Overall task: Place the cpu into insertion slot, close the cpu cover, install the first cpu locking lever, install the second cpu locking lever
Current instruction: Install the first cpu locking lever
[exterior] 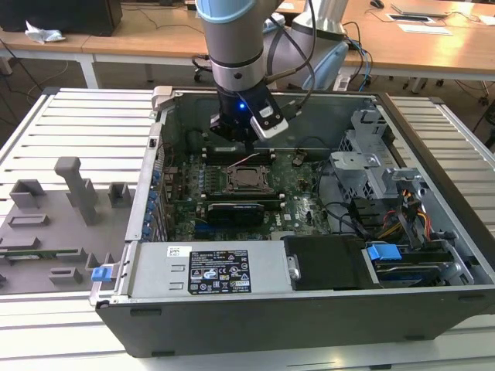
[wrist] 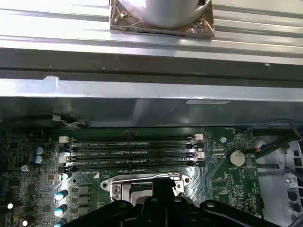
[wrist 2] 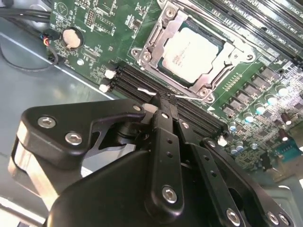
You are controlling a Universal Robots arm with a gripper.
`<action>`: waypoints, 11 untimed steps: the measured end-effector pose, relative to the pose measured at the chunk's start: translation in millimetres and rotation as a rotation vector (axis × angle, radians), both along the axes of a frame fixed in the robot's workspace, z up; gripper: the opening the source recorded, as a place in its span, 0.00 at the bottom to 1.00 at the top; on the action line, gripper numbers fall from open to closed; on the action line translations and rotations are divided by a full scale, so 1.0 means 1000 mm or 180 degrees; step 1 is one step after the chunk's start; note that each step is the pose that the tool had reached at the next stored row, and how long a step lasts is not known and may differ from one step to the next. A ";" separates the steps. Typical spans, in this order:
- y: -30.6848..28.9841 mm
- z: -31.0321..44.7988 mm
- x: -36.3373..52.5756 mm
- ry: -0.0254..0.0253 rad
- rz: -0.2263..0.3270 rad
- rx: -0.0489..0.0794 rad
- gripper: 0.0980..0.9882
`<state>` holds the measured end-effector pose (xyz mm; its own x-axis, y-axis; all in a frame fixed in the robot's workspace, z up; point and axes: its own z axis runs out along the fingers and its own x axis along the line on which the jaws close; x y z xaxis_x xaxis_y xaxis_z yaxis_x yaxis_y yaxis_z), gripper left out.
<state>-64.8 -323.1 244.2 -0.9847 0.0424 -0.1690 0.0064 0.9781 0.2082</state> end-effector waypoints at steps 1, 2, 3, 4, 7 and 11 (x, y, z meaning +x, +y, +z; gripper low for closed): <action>0.0000 -0.0020 -0.0005 -0.0005 0.0000 0.0000 0.01; 0.0000 -0.0037 -0.0005 -0.0008 0.0000 0.0000 0.01; 0.0000 -0.0052 -0.0005 -0.0010 0.0000 0.0000 0.01; 0.0004 -0.0068 -0.0006 -0.0012 0.0000 0.0000 0.01; 0.0027 -0.0122 -0.0006 -0.0014 0.0000 -0.0001 0.01; 0.0061 -0.0187 0.0004 -0.0014 0.0000 -0.0013 0.01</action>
<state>-64.3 -317.0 225.5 -0.9840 0.0417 -0.1733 0.0055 0.9789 0.2043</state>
